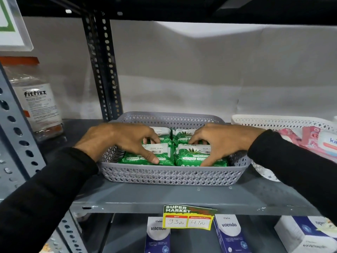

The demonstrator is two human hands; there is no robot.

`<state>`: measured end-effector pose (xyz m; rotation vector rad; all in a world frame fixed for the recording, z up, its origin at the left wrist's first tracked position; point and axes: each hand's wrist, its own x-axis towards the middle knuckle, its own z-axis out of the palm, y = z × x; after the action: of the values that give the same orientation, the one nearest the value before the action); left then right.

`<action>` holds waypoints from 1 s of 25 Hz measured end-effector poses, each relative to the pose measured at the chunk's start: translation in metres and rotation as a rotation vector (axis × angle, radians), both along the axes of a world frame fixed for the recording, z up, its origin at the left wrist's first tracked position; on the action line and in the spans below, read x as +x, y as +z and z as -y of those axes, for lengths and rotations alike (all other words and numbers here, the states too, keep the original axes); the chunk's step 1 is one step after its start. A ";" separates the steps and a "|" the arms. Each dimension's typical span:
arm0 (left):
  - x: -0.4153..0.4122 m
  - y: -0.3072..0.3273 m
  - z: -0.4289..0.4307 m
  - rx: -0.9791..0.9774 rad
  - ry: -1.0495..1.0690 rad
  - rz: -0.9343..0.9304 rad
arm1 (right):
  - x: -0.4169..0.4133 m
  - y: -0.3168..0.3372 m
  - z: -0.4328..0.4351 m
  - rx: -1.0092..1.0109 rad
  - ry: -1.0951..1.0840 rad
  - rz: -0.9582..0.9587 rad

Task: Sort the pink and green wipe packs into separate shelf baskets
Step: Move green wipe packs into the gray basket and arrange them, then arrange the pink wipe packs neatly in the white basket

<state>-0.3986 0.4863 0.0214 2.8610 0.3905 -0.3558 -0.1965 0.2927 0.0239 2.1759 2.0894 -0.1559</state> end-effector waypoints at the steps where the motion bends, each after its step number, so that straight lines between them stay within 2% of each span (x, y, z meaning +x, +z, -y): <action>1: 0.000 -0.001 -0.003 -0.011 0.004 0.014 | -0.001 -0.002 -0.001 0.015 0.008 0.007; 13: -0.001 0.000 -0.001 0.027 -0.004 0.023 | -0.006 -0.007 0.001 0.063 0.008 0.007; 15: 0.005 0.008 0.012 0.029 -0.065 0.112 | -0.007 0.001 0.010 0.167 -0.008 -0.019; 18: 0.027 0.014 0.046 0.129 -0.161 0.369 | 0.005 0.011 0.033 0.408 -0.001 -0.017; 21: 0.060 0.010 0.094 0.133 -0.132 0.609 | 0.032 0.013 0.069 0.523 -0.035 -0.015; 25: 0.119 0.008 0.173 0.102 -0.165 0.661 | 0.092 0.009 0.143 0.551 -0.177 -0.054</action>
<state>-0.2796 0.3131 0.0291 2.8944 0.0448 0.5917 -0.1046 0.1501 0.0333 2.6818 2.1559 0.3996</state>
